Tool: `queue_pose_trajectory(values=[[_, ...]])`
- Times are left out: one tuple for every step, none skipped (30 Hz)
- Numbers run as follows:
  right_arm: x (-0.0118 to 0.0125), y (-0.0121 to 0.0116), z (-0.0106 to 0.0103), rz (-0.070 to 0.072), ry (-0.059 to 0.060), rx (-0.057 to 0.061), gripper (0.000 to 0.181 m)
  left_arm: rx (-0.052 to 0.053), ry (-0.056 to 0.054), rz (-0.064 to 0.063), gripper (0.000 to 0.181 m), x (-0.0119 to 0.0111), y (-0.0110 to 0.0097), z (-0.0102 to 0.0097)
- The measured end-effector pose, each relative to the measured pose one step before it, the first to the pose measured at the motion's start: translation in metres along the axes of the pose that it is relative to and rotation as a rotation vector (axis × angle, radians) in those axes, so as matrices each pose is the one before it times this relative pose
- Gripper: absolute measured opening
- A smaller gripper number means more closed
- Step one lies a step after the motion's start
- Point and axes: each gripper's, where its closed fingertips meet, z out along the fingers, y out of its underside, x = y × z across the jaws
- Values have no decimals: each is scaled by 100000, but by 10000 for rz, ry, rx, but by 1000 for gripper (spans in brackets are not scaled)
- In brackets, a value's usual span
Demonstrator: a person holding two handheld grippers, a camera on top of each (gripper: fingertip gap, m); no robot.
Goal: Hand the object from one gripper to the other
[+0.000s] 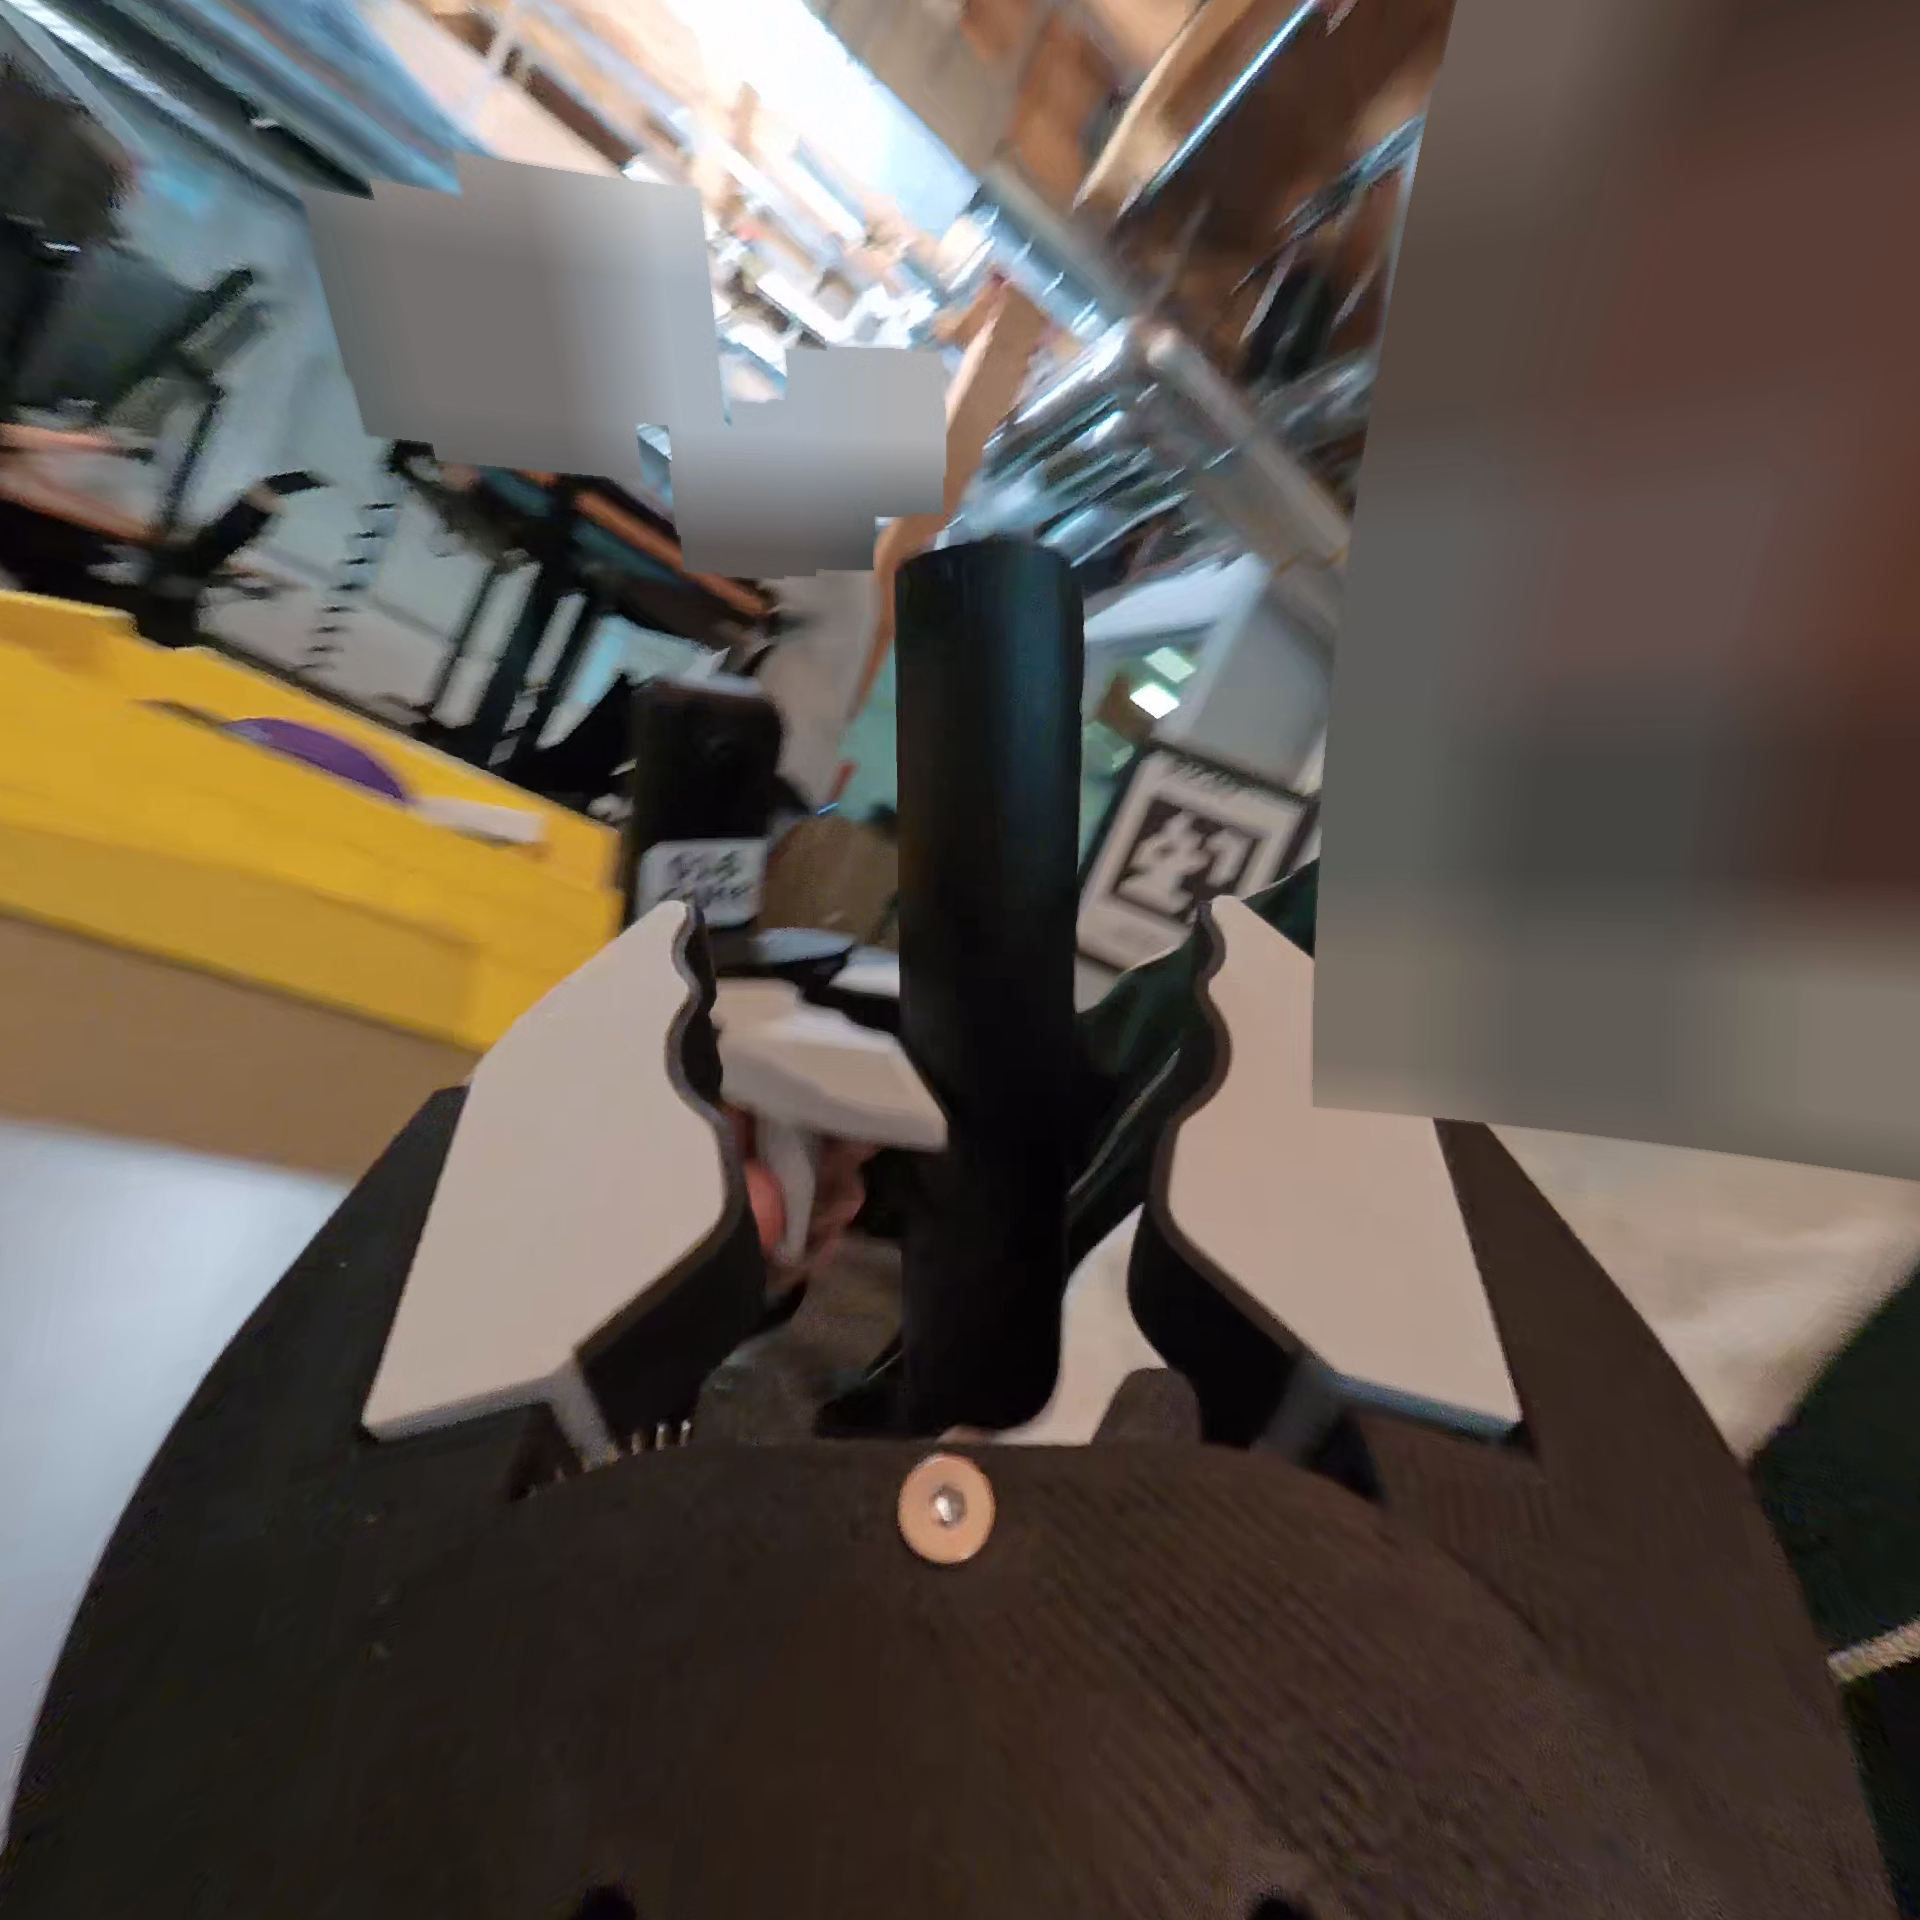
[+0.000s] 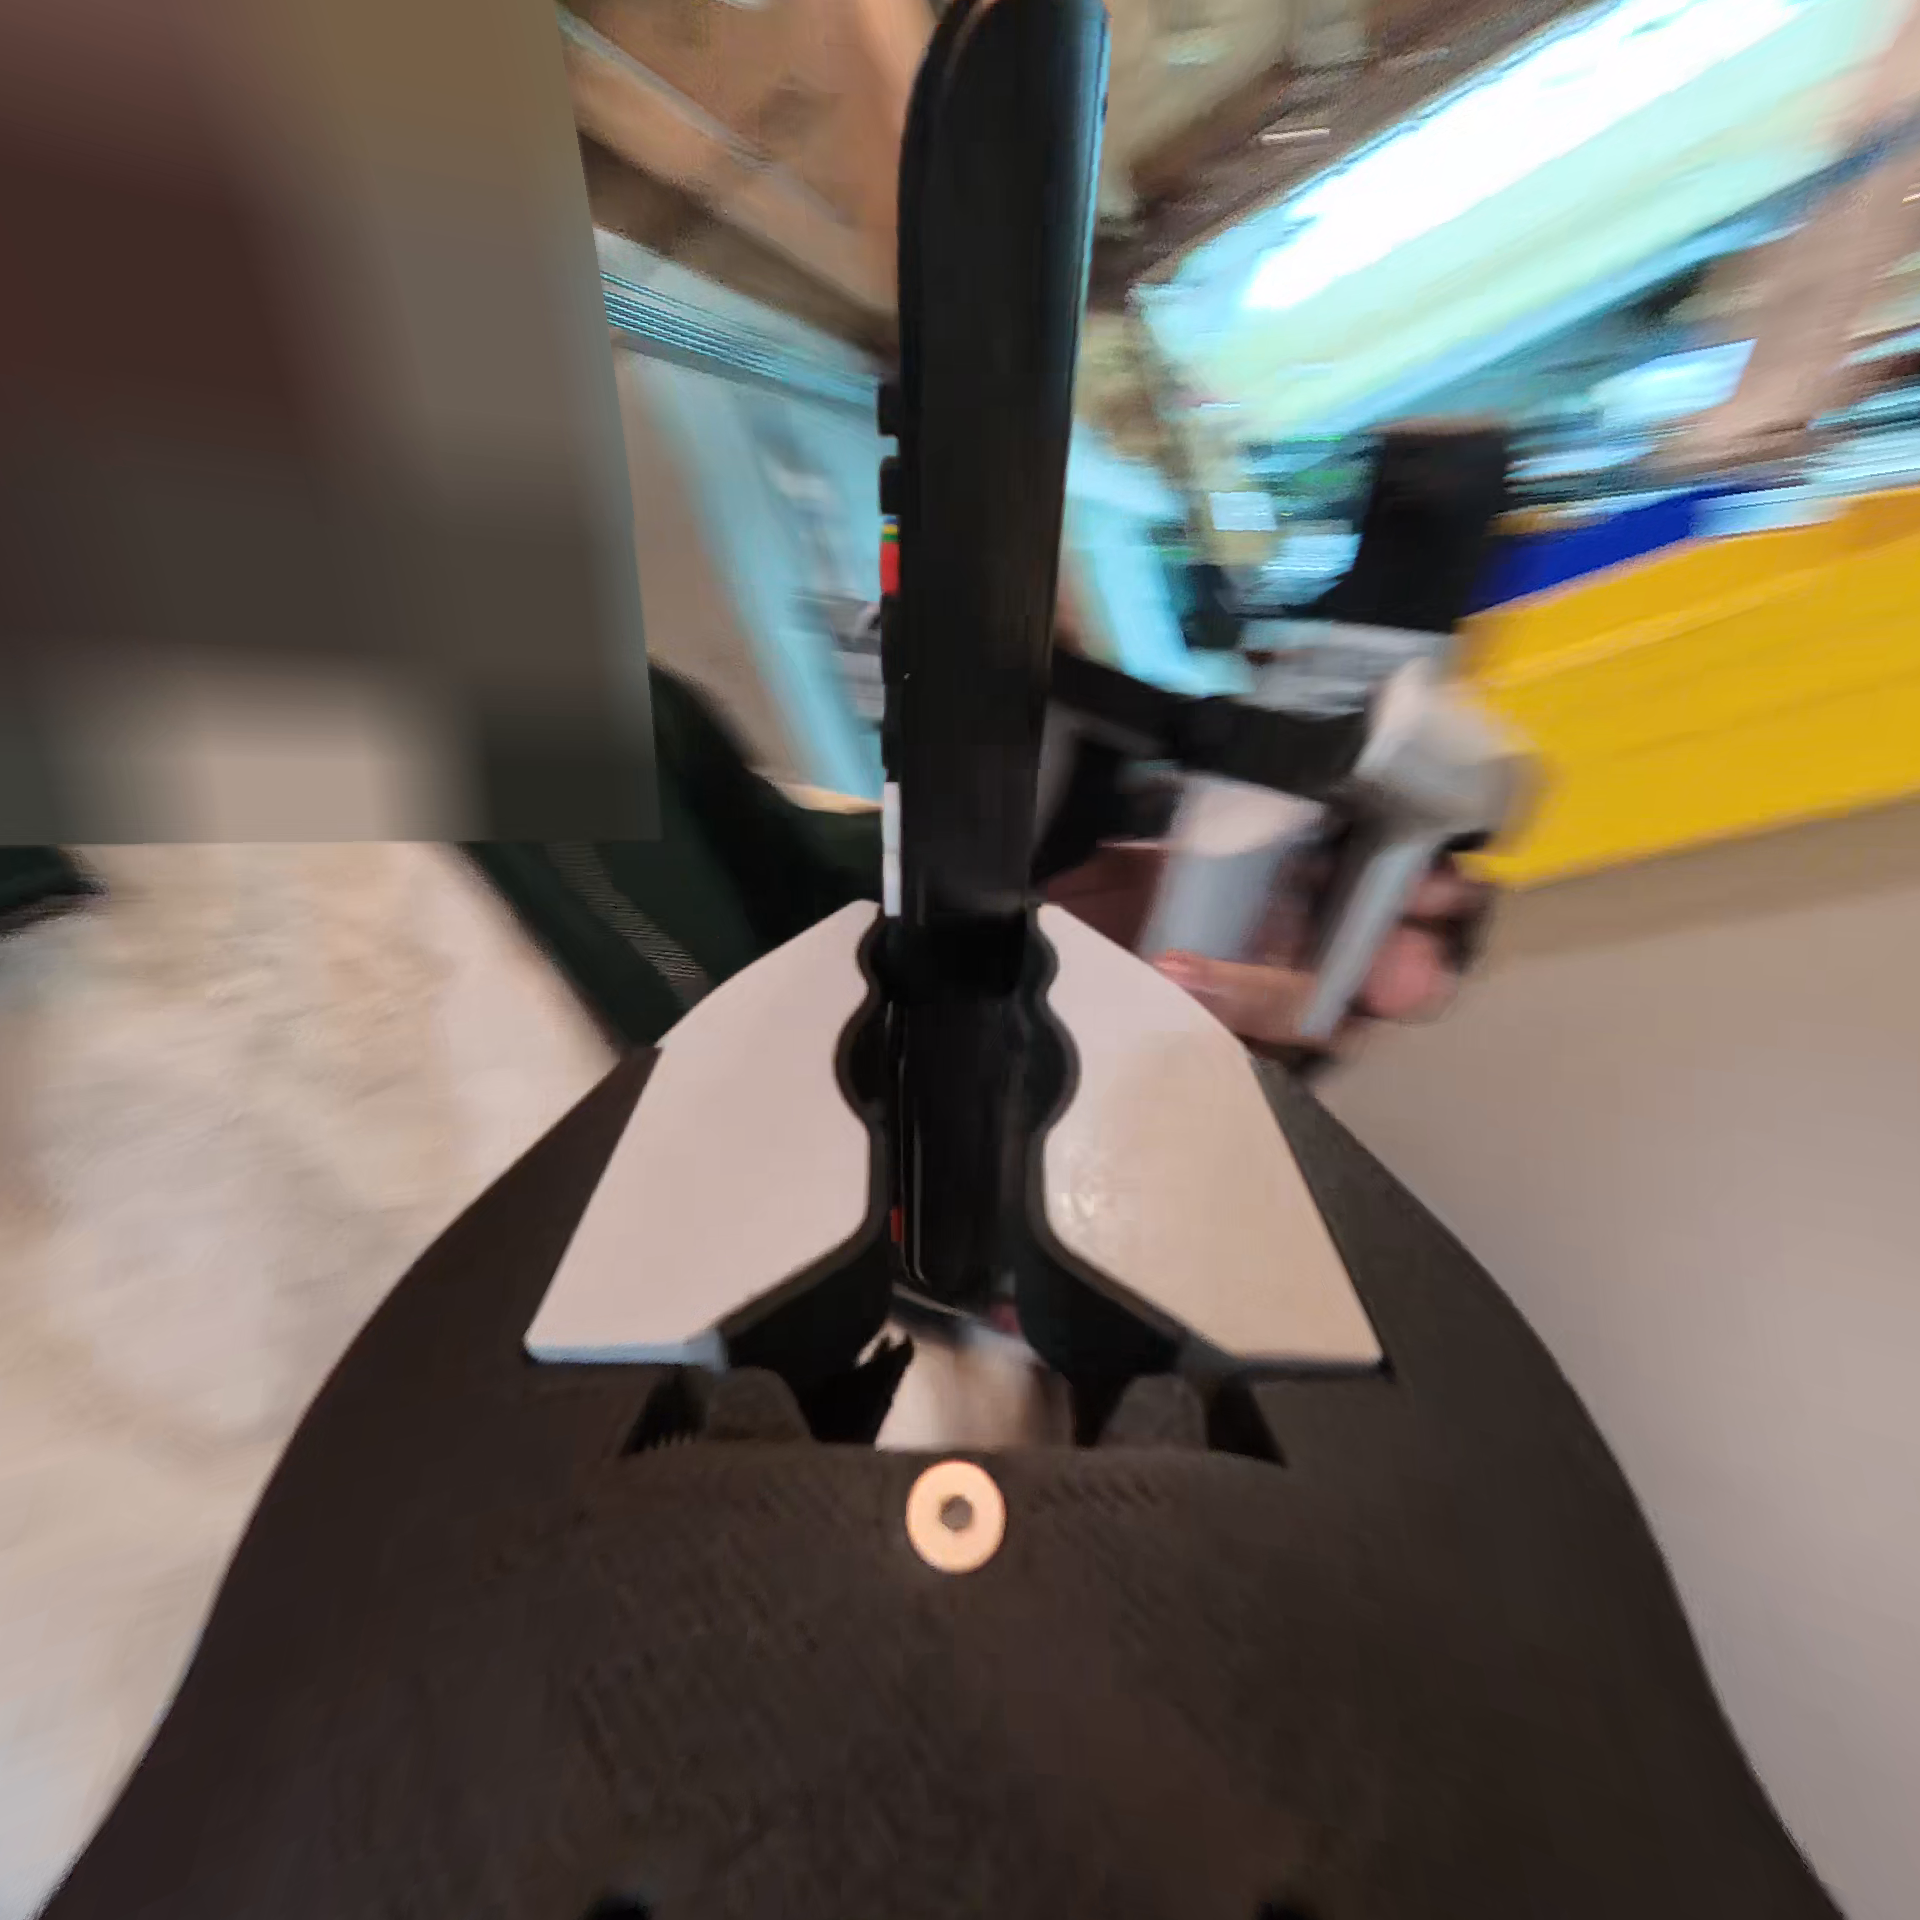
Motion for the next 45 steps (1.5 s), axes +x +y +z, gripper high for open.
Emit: queue_pose_trajectory(values=[[1331, -262, -888, -446, 1016, -97, 23, -491, -729, 454, 87, -1120, 590, -498], [1423, -161, -901, -470, 1040, -103, 24, -453, -683, 420, 87, -1017, 596, -326], [1228, -100, -807, -446, 876, -111, 23, -353, -499, 336, 84, -707, 478, -122], [892, -149, -652, -352, 658, -48, 23, -395, -430, 209, 79, -579, 569, 43], [554, -153, -465, -281, 455, -31, 23, -399, -282, 166, 77, -335, 631, 217], [178, -257, -282, -219, 249, 13, 24, -445, -212, 179, 76, -199, 772, 344], [-99, -296, -142, -164, 95, 63, 23, -519, -188, 214, 74, -148, 925, 380], [-188, -305, 41, -124, 66, 87, 23, -440, -117, 231, 74, -23, 842, 419], [-341, -204, 75, -85, -35, 57, 24, -344, -31, 151, 73, 115, 680, 421], [-362, -154, 107, -60, -35, 51, 24, -149, 19, 75, 72, 177, 372, 383], [-221, -130, 258, -51, 0, 22, 23, -19, 86, 14, 69, 265, 170, 335], [-300, -46, 179, -35, -25, -4, 23, -21, 119, -24, 64, 288, 99, 253], [-279, 36, 170, 8, -36, -37, 23, 8, 49, -4, 60, 177, 15, 176], [-135, 53, 77, -13, 23, -18, 23, 18, 47, 23, 54, 162, -21, 100], [-189, 81, 123, -52, 17, -41, 23, 45, 33, 30, 48, 116, -40, 66], [-159, 140, 83, -72, 12, -92, 23, 5, -9, -10, 46, 16, 38, 76], [-133, 135, 160, -93, 40, -90, 23, -42, 36, -32, 41, 37, 132, 77], [-179, 66, 133, -99, 19, -63, 23, -89, 85, -63, 33, 81, 216, 89], [-251, 43, 103, -43, -51, -41, 23, -106, 24, -59, 29, 12, 252, 83], [-82, 25, 121, -2, 25, -69, 23, 37, 28, 9, 28, 58, 21, 76], [29, 6, 122, 59, 23, -12, 24, -30, 24, 10, 28, 67, 49, 43], [42, -74, 49, 185, -8, 44, 24, -30, -14, 52, 27, 38, 7, -4], [193, -21, -39, 297, -13, 65, 24, -36, -40, 68, 27, 13, -9, -19], [88, -28, 12, 295, -56, 77, 24, -21, -43, 58, 27, 11, -22, 2], [-3, -53, -13, 107, -123, 113, 25, 7, -21, 31, 26, 48, -50, 10], [-8, -47, -28, -29, -94, 84, 30, 41, 2, 29, 26, 68, -57, 38], [153, 47, 84, -28, 101, -6, 43, 81, -30, 44, 26, 19, -103, 6], [118, 158, 94, -37, 98, -96, 55, 73, -51, 71, 26, -2, -115, -29], [66, 146, 81, -57, 55, -118, 65, 20, -16, 54, 26, 15, -83, -39], [104, 130, -2, -74, 93, -85, 73, 22, -36, 58, 26, -12, -85, -48], [82, -22, 5, -90, 90, -14, 77, 15, -18, 33, 26, -30, -43, -30], [82, -195, -90, -50, 40, 66, 78, -30, 14, -13, 26, -10, 58, -17], [174, -324, -186, 23, 43, 106, 79, -43, 4, -19, 26, -29, 112, 8], [237, -471, -199, 56, 74, 152, 81, -18, -3, -9, 26, -29, 105, 23], [278, -539, -327, 45, 109, 176, 82, -20, 18, -22, 26, 8, 86, 39], [151, -633, -296, 5, 107, 175, 83, -23, 32, -10, 26, 56, 78, 65], [205, -563, -266, -49, 130, 131, 86, -31, 27, 9, 26, 61, 63, 72], [122, -437, -192, -117, 101, 37, 90, -32, 10, 43, 26, 63, 49, 69], [-43, -270, -110, -173, 57, -55, 96, -53, 9, 52, 26, 81, 70, 80], [-64, -141, -19, -221, 101, -113, 101, -64, 12, 49, 26, 97, 74, 84], [-144, -119, 111, -223, 76, -133, 105, -60, 5, 65, 26, 121, 79, 109], [-232, -174, 153, -166, 29, -105, 108, -67, 4, 79, 26, 123, 87, 129], [-324, -239, 124, -81, -8, -35, 108, -74, -5, 89, 26, 119, 106, 139], [-249, -321, 51, 12, -12, 81, 106, -73, 8, 82, 26, 143, 110, 163], [-209, -404, 58, 125, -30, 181, 102, -71, 15, 71, 26, 148, 111, 164]])
